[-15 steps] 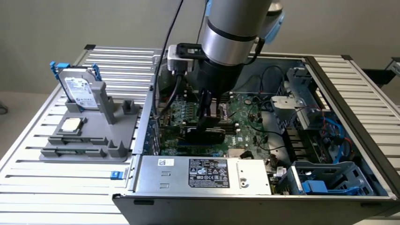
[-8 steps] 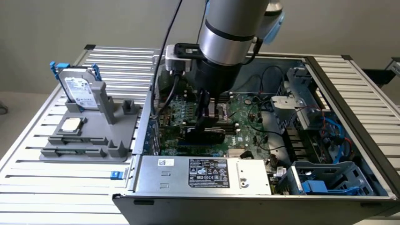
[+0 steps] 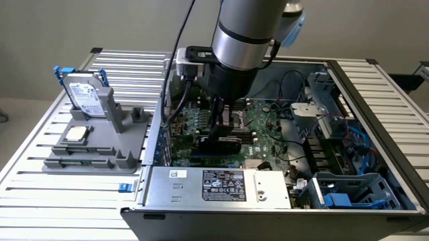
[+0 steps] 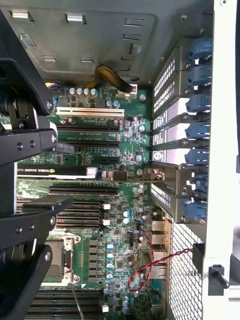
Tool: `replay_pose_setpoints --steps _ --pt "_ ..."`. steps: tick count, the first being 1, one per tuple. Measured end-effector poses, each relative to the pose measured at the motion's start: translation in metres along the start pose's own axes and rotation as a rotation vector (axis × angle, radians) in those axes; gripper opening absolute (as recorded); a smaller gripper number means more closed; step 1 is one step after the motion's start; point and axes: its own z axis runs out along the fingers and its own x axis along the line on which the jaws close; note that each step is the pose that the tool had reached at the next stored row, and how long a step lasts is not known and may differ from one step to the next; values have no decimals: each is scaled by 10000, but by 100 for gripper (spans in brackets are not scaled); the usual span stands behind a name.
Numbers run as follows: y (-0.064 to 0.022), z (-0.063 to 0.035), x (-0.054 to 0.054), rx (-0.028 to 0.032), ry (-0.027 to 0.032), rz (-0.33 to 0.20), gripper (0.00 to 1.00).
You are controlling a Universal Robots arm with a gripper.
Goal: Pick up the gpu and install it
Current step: 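Insert the gpu into the slot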
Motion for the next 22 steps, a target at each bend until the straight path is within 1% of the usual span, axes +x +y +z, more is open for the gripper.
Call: replay_pose_setpoints --steps 7,9,11,12,15,16,17,19,21,22 --pt "30 -10 -2 0 0 -3 46" --pt "37 -23 -2 0 1 -3 44" --pt "42 -40 -5 0 0 -3 31" --pt "44 -43 -5 1 -1 -3 31" --pt "47 -45 -5 1 4 -3 14" --pt "47 -46 -5 0 11 -2 11" --pt "47 -46 -5 0 18 -1 11" --pt "47 -45 -6 0 48 4 11" --pt "48 -41 -5 -2 133 19 11" --pt "48 -36 -5 -3 189 26 11"
